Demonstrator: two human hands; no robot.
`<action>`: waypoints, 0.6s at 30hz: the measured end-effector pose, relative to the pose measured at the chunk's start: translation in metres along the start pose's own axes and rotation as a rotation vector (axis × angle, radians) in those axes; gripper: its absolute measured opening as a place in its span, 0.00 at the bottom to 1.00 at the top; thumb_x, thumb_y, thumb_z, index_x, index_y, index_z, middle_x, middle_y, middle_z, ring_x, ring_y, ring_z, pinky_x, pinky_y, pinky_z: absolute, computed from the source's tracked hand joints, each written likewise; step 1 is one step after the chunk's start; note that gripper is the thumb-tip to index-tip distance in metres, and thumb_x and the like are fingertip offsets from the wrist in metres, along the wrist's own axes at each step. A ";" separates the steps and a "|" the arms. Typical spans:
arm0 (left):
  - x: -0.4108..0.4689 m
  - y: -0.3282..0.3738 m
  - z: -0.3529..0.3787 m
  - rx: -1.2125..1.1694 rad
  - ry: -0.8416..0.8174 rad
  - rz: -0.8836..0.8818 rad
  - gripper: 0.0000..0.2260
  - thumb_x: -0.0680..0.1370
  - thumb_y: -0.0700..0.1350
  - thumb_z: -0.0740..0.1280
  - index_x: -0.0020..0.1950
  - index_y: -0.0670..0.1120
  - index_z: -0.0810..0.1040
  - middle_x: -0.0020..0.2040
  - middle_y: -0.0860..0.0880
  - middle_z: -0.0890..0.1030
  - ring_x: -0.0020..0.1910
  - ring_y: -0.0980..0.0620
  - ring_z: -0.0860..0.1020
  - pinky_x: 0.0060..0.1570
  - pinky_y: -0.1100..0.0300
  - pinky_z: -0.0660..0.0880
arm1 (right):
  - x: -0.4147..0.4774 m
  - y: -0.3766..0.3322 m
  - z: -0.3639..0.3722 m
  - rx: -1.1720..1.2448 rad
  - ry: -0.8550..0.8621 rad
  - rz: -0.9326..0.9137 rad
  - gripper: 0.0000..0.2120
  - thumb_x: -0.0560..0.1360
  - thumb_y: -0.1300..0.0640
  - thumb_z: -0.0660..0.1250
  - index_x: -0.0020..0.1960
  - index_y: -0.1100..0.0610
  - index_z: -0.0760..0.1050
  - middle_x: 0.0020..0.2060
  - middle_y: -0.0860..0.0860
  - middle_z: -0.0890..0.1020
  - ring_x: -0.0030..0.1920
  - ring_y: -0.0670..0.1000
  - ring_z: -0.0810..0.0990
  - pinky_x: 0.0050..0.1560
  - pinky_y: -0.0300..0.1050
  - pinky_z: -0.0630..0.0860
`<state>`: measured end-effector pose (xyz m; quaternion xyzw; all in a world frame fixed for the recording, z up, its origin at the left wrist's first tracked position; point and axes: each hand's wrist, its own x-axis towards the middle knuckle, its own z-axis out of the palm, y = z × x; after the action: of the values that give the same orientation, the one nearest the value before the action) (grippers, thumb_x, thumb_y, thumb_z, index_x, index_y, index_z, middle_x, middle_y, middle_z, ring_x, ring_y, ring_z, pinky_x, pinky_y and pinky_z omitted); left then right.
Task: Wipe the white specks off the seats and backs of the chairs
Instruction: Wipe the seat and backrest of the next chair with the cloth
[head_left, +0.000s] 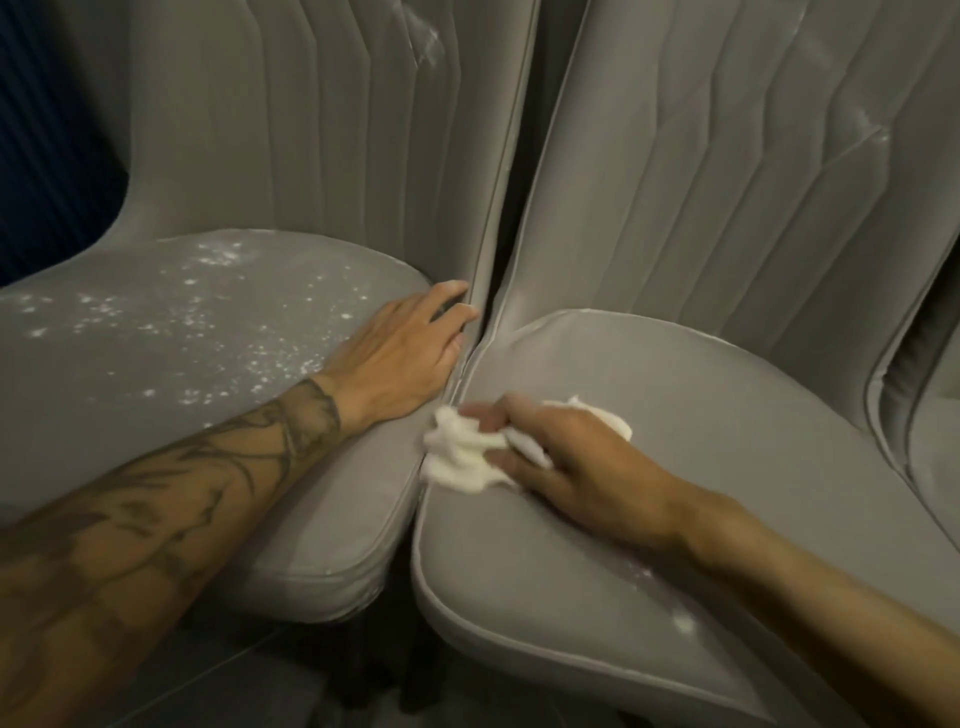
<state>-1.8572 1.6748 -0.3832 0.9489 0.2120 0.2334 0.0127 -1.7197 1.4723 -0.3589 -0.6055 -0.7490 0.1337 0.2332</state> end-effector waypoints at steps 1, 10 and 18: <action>0.000 0.000 0.000 0.001 0.003 0.001 0.18 0.86 0.48 0.58 0.75 0.47 0.72 0.79 0.46 0.65 0.68 0.41 0.74 0.67 0.44 0.72 | -0.009 -0.004 0.001 0.038 -0.034 -0.047 0.10 0.83 0.50 0.61 0.61 0.52 0.72 0.67 0.41 0.76 0.65 0.43 0.77 0.64 0.43 0.74; -0.001 0.000 -0.001 -0.022 -0.018 -0.009 0.18 0.86 0.49 0.57 0.75 0.47 0.71 0.79 0.46 0.65 0.70 0.43 0.73 0.69 0.46 0.71 | 0.025 0.012 -0.009 -0.117 0.094 0.180 0.11 0.82 0.52 0.64 0.62 0.56 0.73 0.65 0.47 0.79 0.61 0.51 0.79 0.59 0.39 0.72; -0.001 0.001 -0.001 -0.010 -0.014 -0.005 0.18 0.86 0.49 0.57 0.75 0.47 0.72 0.79 0.46 0.65 0.69 0.43 0.73 0.69 0.45 0.71 | -0.012 0.000 -0.013 -0.027 -0.043 -0.004 0.10 0.83 0.51 0.61 0.64 0.50 0.71 0.69 0.43 0.76 0.67 0.44 0.76 0.65 0.43 0.72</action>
<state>-1.8580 1.6740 -0.3824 0.9498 0.2133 0.2279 0.0193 -1.7108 1.4599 -0.3499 -0.6043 -0.7567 0.1360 0.2091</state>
